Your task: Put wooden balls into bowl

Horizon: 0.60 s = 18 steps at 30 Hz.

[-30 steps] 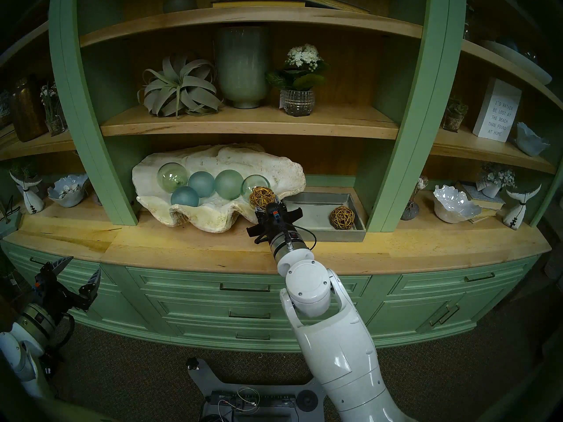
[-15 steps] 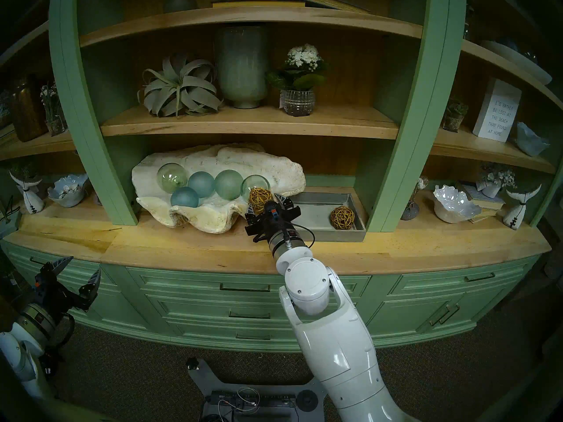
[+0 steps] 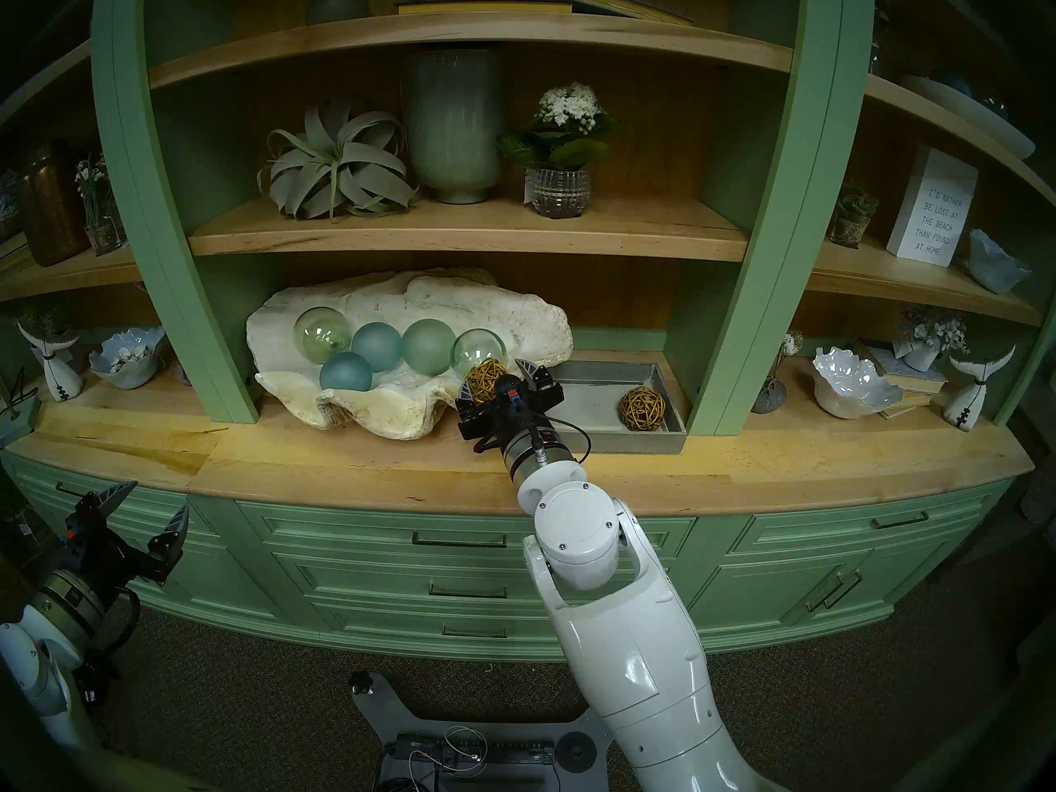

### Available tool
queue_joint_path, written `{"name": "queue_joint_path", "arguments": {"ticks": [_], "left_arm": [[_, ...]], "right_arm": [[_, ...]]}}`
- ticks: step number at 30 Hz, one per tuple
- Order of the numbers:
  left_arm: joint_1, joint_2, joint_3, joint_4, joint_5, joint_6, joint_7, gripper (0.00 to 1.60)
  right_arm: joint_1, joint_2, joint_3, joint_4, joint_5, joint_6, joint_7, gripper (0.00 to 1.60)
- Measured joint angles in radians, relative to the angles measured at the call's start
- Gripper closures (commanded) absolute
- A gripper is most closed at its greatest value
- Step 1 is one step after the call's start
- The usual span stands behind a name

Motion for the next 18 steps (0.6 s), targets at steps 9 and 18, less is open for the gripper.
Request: {"name": "queue_joint_path", "arguments": {"ticks": [9, 18], "left_arm": [[0.0, 0.0, 0.0, 0.0, 0.0, 0.0, 0.0, 0.0], [0.0, 0.0, 0.0, 0.0, 0.0, 0.0, 0.0, 0.0]], "right_arm": [[-0.007, 0.007, 0.052, -0.071, -0.011, -0.025, -0.036, 0.0], [-0.083, 0.024, 0.139, -0.138, -0.015, -0.027, -0.097, 0.0]]}}
